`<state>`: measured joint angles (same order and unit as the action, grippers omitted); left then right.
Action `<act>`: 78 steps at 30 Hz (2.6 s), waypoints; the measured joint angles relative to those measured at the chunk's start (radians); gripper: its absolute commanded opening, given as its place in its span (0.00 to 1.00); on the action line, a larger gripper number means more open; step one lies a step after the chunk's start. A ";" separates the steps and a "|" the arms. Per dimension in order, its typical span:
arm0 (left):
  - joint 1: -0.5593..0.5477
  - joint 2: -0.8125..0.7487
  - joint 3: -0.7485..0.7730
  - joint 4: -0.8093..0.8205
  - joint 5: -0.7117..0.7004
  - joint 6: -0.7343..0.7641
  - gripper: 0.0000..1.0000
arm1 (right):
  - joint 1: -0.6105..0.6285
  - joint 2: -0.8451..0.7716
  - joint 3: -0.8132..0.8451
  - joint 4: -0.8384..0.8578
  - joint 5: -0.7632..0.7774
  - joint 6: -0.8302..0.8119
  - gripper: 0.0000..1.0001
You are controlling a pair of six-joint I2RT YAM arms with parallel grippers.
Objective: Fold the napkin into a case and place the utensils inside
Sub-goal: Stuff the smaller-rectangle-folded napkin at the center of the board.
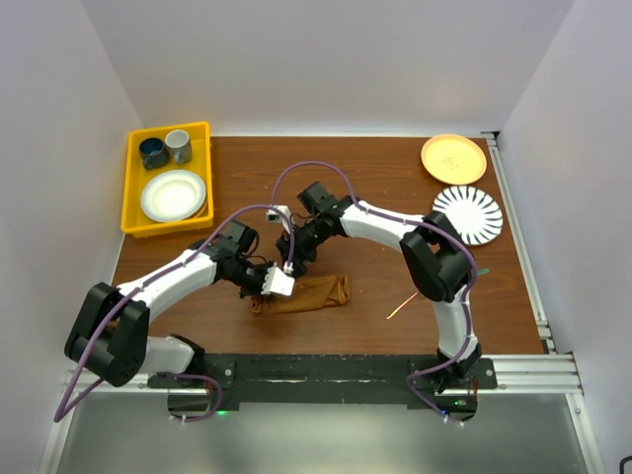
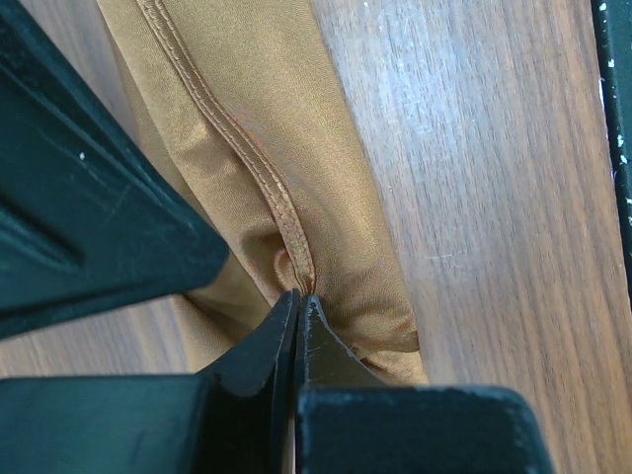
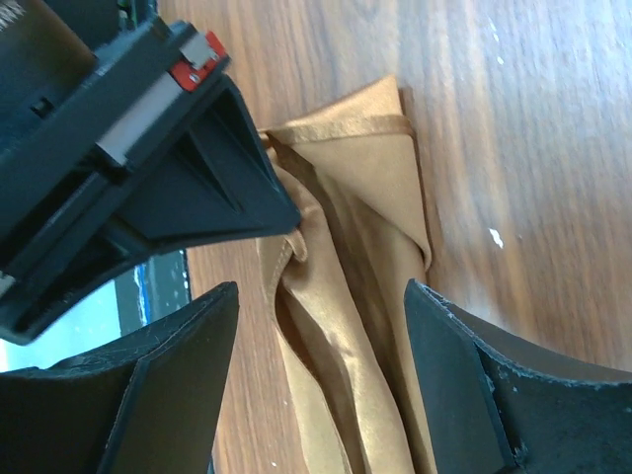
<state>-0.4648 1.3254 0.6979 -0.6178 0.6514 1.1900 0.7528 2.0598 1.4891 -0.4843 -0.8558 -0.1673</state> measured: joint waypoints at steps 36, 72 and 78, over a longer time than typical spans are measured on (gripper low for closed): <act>0.000 -0.007 0.000 0.002 0.004 0.000 0.01 | 0.044 0.049 -0.067 0.028 -0.038 -0.008 0.46; 0.210 0.057 0.159 -0.372 0.184 0.097 0.61 | 0.039 0.048 -0.117 0.042 -0.064 -0.042 0.00; 0.207 0.065 0.158 -0.349 0.192 0.077 0.62 | 0.028 0.047 -0.125 0.056 -0.081 -0.030 0.00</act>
<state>-0.2577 1.3907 0.8562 -0.9665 0.8429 1.2667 0.7807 2.1071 1.3643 -0.4286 -0.9367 -0.1974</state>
